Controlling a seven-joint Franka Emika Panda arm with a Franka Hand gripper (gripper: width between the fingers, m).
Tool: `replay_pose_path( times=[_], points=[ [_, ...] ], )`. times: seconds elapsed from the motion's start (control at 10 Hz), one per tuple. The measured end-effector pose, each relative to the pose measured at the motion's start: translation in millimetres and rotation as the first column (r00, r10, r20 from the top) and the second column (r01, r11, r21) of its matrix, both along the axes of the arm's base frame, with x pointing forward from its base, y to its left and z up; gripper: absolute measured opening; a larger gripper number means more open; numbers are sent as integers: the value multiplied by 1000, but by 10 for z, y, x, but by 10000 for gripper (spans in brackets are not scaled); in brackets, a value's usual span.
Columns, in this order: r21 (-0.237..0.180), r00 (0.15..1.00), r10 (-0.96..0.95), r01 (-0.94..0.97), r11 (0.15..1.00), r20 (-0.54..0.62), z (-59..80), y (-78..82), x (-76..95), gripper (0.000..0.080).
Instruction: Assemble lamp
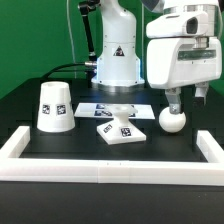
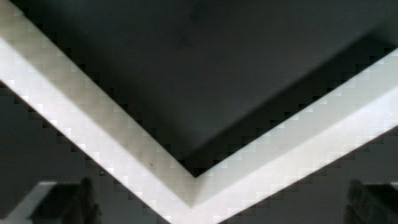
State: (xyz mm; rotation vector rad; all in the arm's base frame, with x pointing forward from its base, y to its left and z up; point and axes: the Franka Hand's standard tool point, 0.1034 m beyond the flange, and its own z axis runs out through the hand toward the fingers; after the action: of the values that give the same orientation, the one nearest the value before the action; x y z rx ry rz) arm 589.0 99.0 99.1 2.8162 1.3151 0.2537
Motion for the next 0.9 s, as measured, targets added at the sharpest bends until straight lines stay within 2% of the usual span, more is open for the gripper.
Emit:
replay_pose_path(
  times=[0.1,0.2,0.4,0.6,0.9],
  points=[
    [0,1000,-2,2,1000,0,1,-11,2,699],
    [-3,1000,-21,21,1000,1,38,-100,-23,699],
    [-9,994,-110,110,994,-4,89,-347,-203,699],
    [9,962,-270,271,963,-25,49,-514,-338,699],
    [37,904,-426,428,903,-41,44,-478,-332,699]
  ],
)
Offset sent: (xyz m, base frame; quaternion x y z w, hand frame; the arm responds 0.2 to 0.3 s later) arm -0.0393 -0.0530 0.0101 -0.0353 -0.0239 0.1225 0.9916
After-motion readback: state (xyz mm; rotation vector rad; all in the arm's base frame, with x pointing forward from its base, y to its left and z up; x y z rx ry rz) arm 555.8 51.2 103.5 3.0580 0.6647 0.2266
